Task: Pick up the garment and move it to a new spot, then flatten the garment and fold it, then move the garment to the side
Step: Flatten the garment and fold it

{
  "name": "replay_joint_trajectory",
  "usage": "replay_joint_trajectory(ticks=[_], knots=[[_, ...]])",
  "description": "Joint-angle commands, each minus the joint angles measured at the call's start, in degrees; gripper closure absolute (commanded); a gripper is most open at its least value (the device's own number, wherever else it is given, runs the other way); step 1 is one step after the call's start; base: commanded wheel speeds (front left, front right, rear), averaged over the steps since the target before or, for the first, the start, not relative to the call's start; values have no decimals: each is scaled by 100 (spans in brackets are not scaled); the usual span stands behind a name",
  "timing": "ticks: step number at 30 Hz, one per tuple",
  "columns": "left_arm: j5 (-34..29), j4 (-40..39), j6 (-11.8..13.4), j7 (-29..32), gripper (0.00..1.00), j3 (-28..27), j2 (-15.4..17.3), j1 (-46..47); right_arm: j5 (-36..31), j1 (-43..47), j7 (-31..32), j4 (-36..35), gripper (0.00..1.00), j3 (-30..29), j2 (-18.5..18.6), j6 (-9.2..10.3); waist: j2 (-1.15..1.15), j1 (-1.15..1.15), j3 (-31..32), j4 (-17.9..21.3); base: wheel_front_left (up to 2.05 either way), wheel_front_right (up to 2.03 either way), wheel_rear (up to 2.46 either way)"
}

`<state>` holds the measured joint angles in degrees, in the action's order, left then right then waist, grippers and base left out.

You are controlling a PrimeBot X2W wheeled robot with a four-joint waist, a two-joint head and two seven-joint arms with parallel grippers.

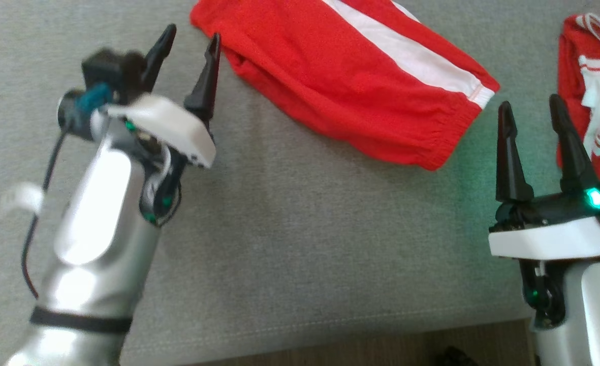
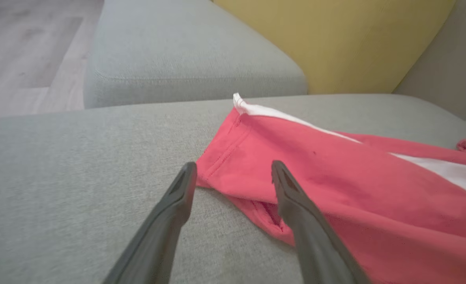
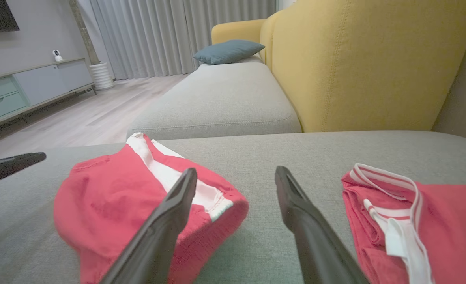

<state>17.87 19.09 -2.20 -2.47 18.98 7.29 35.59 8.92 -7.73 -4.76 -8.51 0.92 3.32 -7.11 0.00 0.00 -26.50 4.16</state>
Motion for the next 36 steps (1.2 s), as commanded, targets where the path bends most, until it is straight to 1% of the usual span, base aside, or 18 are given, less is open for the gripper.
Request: replay_joint_trajectory(ticks=[1,7,11,14,15,16,17,21,24,27,31,32,36], knots=[[35,28,-49,101,0,-154,112,237,-30,-105,-7,-201,0,138,-22,-37,0,0,-133,138,0,0,0],[148,1425,-278,521,0,-135,231,1301,53,-154,-109,-108,0,162,-33,-37,0,0,-344,373,0,0,0],[139,2204,-342,745,0,-43,271,1742,119,-182,-177,-8,0,202,-38,-37,0,0,-376,456,0,0,0],[108,2696,-363,1069,0,66,273,1970,138,-203,-215,44,0,215,-41,-37,0,0,-373,482,0,0,0],[114,2815,-381,1163,18,107,262,2028,146,-208,-223,59,0,217,-41,-37,0,0,-369,487,0,0,0],[82,2912,-394,1240,71,169,270,2083,151,-211,-231,69,0,218,-42,-37,0,0,-365,489,0,0,0],[66,2988,-406,1294,100,219,269,2126,160,-213,-239,79,0,217,-42,-37,0,0,-360,489,0,0,0],[-40,3085,-418,1275,100,397,274,2212,216,-200,-259,104,0,189,-43,-37,0,0,-327,449,0,0,0],[-74,2975,-267,1004,100,393,280,2127,226,-162,-244,110,0,151,-43,-37,0,0,-268,364,0,0,0],[34,2749,-157,753,100,302,280,1790,203,-106,-205,119,0,134,-44,-37,0,0,-152,258,0,0,0],[235,2155,34,468,100,123,343,1032,176,-6,-123,120,0,123,-44,-37,0,0,65,61,0,0,0],[331,1749,132,411,100,58,370,570,161,61,-70,114,0,87,-44,-37,0,0,171,-54,0,0,0],[511,821,362,475,100,-30,432,-449,133,184,43,105,0,52,-44,-37,0,0,386,-222,0,0,0]])
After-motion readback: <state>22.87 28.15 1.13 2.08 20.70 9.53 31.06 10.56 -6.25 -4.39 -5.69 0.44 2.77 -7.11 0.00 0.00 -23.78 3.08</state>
